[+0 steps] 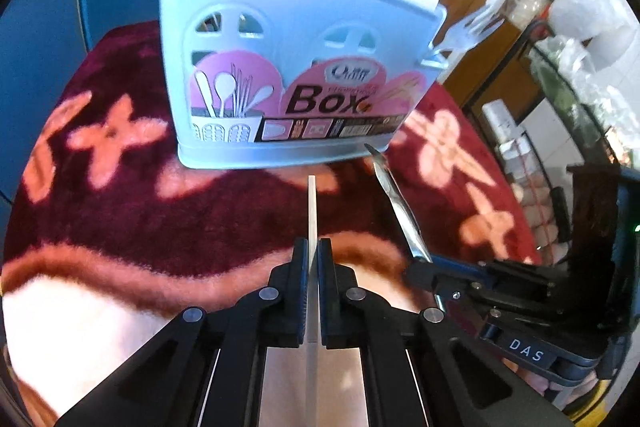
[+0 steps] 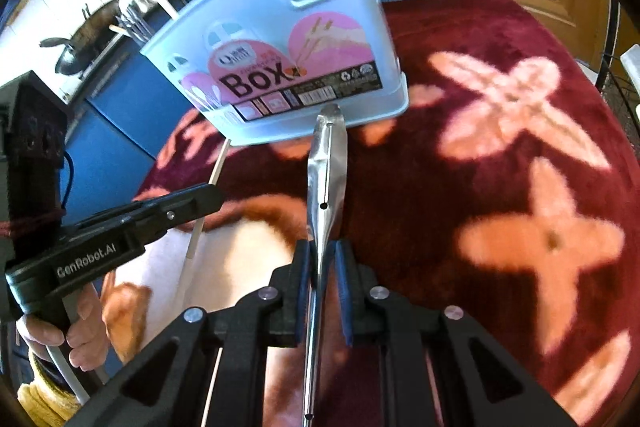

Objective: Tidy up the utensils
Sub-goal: 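Carry the chopstick with the left tool while the right tool carries the knife over the box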

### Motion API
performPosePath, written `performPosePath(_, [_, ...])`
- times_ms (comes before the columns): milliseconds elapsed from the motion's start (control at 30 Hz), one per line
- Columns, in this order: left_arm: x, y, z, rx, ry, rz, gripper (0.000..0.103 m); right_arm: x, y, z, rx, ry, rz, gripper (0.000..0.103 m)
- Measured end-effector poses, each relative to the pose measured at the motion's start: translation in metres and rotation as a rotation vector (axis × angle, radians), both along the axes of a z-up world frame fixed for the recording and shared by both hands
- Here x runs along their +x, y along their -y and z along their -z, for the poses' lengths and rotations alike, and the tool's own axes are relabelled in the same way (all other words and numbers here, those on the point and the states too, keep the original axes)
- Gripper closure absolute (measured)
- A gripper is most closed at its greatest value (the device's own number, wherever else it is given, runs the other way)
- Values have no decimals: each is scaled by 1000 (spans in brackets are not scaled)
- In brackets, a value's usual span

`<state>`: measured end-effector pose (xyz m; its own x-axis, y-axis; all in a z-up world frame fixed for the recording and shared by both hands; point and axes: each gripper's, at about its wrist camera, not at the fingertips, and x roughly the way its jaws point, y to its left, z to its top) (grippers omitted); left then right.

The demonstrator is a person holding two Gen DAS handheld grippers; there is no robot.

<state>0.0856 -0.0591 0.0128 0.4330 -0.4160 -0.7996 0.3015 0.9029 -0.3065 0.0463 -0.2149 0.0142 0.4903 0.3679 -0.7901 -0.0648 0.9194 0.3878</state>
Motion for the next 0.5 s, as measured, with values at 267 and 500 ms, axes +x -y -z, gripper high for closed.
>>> performPosePath(267, [-16,-15,-30,-67,91,-39,99,-24,-7,-27,4,169,29,88])
performPosePath(500, [-28,-21,-66,-75,227,-54,99,-36,-8,-60,5,332,63,88])
